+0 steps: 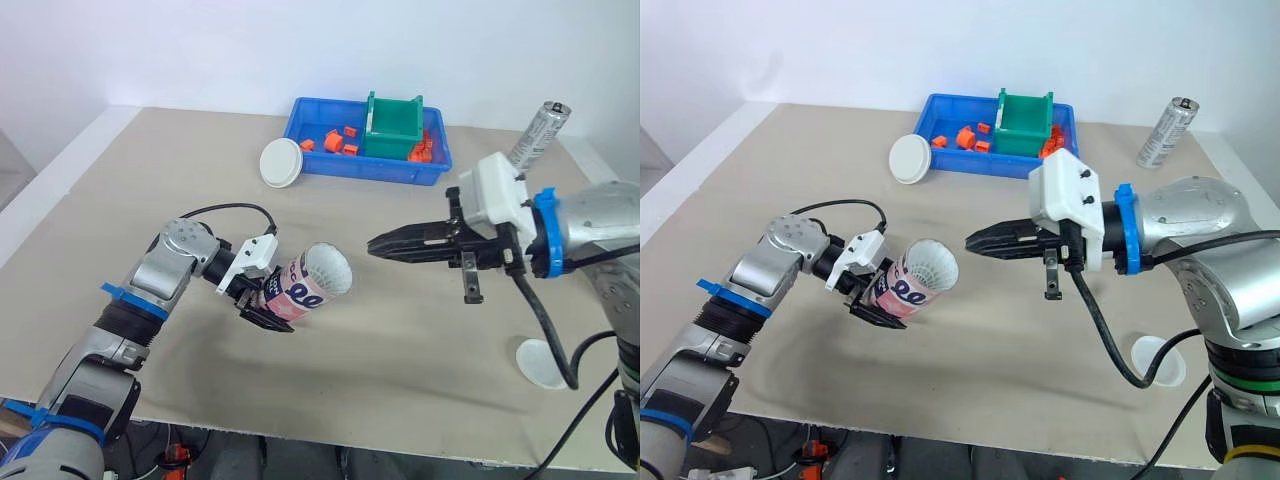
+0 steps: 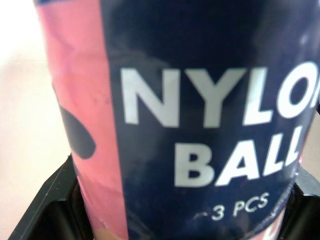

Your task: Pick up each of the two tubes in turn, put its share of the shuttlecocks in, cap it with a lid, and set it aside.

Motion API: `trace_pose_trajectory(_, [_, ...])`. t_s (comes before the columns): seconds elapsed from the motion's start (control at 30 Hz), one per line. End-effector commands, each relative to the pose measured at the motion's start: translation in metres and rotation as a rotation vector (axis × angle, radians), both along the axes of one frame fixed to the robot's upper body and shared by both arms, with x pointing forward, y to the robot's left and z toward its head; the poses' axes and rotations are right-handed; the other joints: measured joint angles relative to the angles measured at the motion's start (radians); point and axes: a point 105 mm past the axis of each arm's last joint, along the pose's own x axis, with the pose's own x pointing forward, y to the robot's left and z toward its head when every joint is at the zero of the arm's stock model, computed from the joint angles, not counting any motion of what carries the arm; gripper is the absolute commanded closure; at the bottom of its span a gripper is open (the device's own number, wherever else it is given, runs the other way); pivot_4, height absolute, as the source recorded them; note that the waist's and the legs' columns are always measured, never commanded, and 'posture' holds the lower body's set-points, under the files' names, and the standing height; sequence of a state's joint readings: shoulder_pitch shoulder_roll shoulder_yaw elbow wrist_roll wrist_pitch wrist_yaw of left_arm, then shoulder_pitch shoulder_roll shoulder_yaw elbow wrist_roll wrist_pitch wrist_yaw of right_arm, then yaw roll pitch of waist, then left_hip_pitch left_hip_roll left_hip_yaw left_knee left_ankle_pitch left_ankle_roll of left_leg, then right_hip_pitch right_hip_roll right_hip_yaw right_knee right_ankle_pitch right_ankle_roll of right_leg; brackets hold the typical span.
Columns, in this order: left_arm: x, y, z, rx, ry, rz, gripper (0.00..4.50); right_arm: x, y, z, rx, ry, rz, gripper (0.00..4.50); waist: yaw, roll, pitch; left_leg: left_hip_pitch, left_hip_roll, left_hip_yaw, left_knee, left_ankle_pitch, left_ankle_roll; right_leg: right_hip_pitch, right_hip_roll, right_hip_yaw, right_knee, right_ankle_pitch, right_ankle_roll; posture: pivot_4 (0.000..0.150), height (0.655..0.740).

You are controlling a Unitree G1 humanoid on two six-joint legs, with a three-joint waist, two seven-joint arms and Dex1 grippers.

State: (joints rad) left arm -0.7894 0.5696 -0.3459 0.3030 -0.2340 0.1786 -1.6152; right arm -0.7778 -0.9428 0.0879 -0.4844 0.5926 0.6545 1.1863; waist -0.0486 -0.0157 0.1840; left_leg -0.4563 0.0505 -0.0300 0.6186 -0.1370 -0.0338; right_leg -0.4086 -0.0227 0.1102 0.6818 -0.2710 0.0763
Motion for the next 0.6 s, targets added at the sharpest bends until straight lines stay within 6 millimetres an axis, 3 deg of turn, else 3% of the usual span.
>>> trace_pose_trajectory(0.03, [0.002, -0.001, 0.012, -0.014, -0.052, -0.013, 0.65, 0.005, 0.010, -0.006, -0.123, -0.057, 0.046, 4.42, 0.001, 0.000, 0.000, 0.000, 0.000, 0.000, 0.000, 0.000, 0.000, 0.000, 0.000, 0.000, 0.000, 0.000, 0.000, 0.150, 0.7275])
trace_pose_trajectory(0.17, [0.004, -0.003, 0.013, -0.014, -0.059, -0.017, 0.65, 0.022, 0.026, -0.012, -0.235, -0.078, 0.125, 4.42, 0.000, 0.000, 0.000, 0.000, 0.000, 0.001, 0.000, 0.000, 0.000, -0.001, 0.000, 0.000, 0.000, 0.000, -0.001, 0.150, 0.7275])
trace_pose_trajectory(0.4, [0.004, -0.003, 0.014, -0.018, -0.064, -0.020, 0.65, 0.018, 0.042, -0.024, -0.363, -0.050, 0.304, 4.42, 0.002, 0.000, 0.000, -0.002, 0.000, 0.000, 0.000, 0.000, 0.000, -0.001, 0.000, -0.001, 0.000, 0.001, 0.002, 0.150, 0.7275])
trace_pose_trajectory(0.6, [0.004, -0.002, 0.014, -0.019, -0.067, -0.014, 0.65, 0.025, 0.075, -0.027, -0.350, -0.056, 0.340, 4.42, 0.000, 0.000, 0.000, -0.002, 0.001, -0.001, -0.001, 0.000, 0.000, -0.002, 0.001, -0.002, 0.001, 0.001, 0.001, 0.150, 0.7275])
